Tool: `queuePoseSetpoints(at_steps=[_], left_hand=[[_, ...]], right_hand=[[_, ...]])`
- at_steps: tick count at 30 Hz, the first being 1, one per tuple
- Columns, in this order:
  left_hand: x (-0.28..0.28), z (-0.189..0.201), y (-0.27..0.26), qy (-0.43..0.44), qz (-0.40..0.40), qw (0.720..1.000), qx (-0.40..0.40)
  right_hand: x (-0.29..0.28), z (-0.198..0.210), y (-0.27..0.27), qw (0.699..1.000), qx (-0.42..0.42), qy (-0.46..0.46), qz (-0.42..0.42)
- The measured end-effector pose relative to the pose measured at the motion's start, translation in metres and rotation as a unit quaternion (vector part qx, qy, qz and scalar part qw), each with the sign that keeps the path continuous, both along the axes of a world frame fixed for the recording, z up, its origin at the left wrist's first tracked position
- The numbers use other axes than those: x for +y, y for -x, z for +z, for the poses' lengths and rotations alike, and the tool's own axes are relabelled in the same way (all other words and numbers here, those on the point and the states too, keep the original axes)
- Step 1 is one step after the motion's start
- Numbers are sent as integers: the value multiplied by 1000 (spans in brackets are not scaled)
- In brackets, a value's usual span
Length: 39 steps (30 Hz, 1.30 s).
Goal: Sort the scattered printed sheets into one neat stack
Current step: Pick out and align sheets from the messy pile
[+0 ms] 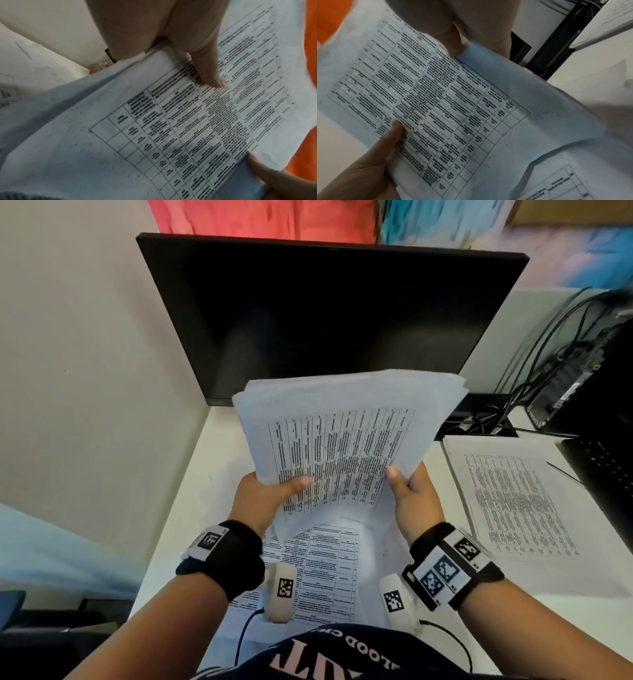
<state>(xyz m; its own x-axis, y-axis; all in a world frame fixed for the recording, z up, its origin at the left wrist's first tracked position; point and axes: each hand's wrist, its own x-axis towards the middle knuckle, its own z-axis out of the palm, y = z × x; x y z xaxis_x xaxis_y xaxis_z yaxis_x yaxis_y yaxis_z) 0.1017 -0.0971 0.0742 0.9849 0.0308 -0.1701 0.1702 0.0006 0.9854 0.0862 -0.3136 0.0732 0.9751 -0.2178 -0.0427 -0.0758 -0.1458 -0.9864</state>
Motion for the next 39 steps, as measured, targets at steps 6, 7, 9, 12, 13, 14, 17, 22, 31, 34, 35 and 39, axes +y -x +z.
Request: queuePoseSetpoints(at_steps=[6, 7, 9, 12, 13, 14, 17, 22, 31, 34, 35, 39], left_hand=[[6, -14, -9, -77, -74, 993, 44], [6, -17, -10, -95, -91, 989, 60], [5, -22, -11, -114, -101, 985, 81], [0, -27, -13, -145, -100, 981, 82], [-2, -27, -13, -155, -87, 981, 78], [-3, -27, -14, -155, -67, 983, 75], [-4, -22, -14, -121, -42, 989, 77], [-13, 0, -6, -141, -125, 980, 60], [-32, 9, -3, -220, -104, 964, 104], [-44, 7, -4, -307, -133, 934, 124], [-47, 3, -5, -316, -148, 927, 135], [-59, -6, -4, -295, -158, 930, 150]], right_hand=[[-7, -4, 2, 1000, 19, -7, 4], [-7, -7, 2, 1000, 27, 2, 7], [-5, -11, 0, 999, 46, 17, 14], [-3, -16, -2, 997, 67, 25, 10], [-3, -16, -2, 997, 69, 23, 5], [-3, -14, -2, 997, 69, 18, -2], [-12, -8, -5, 999, 49, 5, -21], [-29, -2, -6, 998, 54, -12, -1], [-69, 5, 1, 991, 125, 41, 40], [-80, 1, 5, 989, 137, 59, 14], [-83, -1, 6, 988, 141, 65, 9], [-96, -5, 12, 982, 174, 77, 8]])
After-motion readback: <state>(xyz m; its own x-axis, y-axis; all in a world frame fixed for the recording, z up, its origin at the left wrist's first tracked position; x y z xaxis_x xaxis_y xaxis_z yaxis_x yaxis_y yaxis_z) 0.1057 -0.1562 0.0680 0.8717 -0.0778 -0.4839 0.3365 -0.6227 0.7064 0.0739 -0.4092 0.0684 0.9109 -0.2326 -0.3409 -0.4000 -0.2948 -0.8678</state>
